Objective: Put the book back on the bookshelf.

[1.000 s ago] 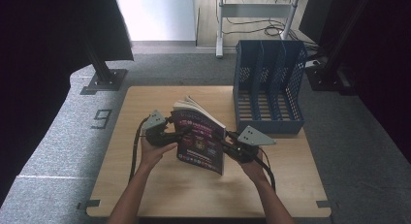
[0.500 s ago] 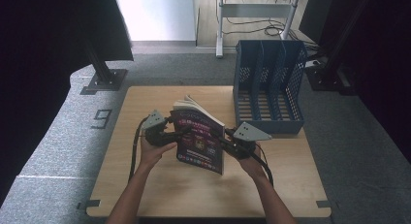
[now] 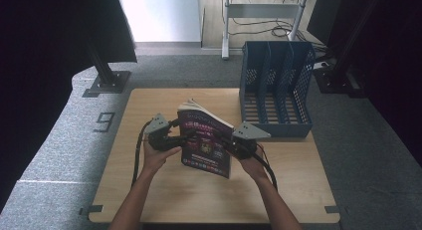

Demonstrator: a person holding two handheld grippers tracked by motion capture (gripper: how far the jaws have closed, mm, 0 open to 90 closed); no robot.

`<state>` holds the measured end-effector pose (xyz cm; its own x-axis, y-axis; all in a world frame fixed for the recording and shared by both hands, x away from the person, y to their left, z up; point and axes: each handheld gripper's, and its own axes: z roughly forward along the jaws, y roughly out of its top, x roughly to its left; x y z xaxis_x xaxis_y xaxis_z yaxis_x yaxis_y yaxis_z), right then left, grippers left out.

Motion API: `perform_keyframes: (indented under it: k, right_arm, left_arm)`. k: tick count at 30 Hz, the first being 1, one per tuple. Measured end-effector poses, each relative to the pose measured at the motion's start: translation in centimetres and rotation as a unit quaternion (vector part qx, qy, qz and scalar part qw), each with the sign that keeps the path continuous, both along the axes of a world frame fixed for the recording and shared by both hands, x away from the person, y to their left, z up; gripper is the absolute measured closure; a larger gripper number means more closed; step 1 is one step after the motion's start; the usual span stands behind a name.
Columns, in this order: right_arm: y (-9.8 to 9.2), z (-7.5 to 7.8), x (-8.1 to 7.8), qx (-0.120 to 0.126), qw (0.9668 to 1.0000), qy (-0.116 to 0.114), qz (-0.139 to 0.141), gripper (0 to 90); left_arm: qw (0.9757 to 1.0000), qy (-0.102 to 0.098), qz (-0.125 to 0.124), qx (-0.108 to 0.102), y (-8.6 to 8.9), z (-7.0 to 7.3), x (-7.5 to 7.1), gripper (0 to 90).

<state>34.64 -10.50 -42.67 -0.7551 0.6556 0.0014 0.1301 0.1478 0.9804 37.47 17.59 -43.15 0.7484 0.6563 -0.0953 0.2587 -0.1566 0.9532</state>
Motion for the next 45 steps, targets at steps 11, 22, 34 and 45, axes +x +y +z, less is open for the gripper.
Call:
perform_keyframes:
  k: [11,22,34,45]
  right_arm:
    - [0.4,0.0,-0.7,0.017,0.9998,0.005,-0.005,81.3]
    - [0.3,0.1,-0.7,0.053,0.9982,0.022,-0.015,81.6]
    - [-0.4,0.7,-1.1,0.078,0.9966,0.008,-0.024,81.6]
    - [-1.6,1.2,-1.4,0.098,0.9944,0.001,-0.039,81.6]
  left_arm:
    - [0.9999,-0.002,0.015,-0.001,0.6,-0.5,-0.9,29.4]
    - [0.9996,-0.002,0.025,0.011,1.2,-2.0,-2.2,29.3]
    - [0.9994,0.004,0.034,0.011,1.1,-3.4,-2.3,30.4]
    - [0.9992,0.009,0.035,0.016,1.4,-3.8,-2.5,30.7]
